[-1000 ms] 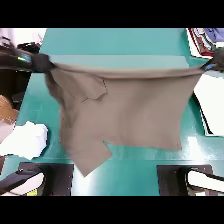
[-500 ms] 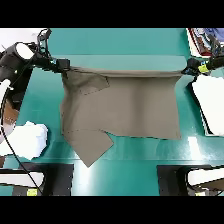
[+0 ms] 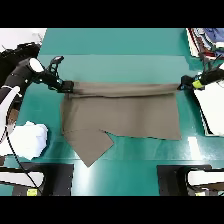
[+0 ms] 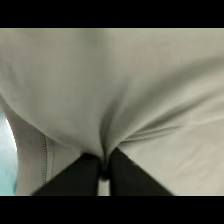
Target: Fold the shirts.
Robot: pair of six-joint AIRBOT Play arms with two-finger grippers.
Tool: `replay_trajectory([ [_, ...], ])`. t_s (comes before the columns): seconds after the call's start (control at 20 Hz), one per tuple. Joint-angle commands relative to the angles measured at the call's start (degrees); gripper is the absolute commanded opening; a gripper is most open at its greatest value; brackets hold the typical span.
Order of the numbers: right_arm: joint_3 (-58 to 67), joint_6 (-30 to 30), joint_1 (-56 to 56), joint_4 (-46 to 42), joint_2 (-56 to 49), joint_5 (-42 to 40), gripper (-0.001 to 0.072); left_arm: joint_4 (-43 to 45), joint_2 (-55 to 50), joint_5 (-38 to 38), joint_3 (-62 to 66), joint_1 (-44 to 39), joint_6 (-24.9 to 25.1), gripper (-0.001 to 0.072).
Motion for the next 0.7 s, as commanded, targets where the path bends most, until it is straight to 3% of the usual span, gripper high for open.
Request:
replay_trajectory([
  [0.0,-6.12,-0.09,-0.04,0.35,1.81,-1.01,0.0377,-0.28,0.28,0.61,-2.62,0.04,-2.95,0.0571],
  [0.05,-6.21,-0.09,-0.39,0.22,2.56,0.15,0.0451,-0.07,0.79,-1.01,-2.62,0.07,-3.19,0.0496],
  [0.1,-6.19,-0.09,-1.01,0.2,3.85,1.44,0.0452,0.92,1.99,-2.89,-2.64,0.04,-3.19,0.0481],
  [0.2,-6.23,-0.09,-2.6,0.0,7.43,3.58,0.0451,4.15,6.14,-7.3,-3.54,0.04,-3.52,0.048],
  [0.35,-6.23,-0.09,-5.07,0.07,13.44,6.14,0.0451,7.67,16.94,-11.1,-12.85,0.04,-8.33,0.0481],
  [0.65,-6.21,-0.09,-3.8,0.11,19.1,3.65,0.0451,-1.51,38.86,-12.41,-40.98,-0.09,-13.99,0.0482],
])
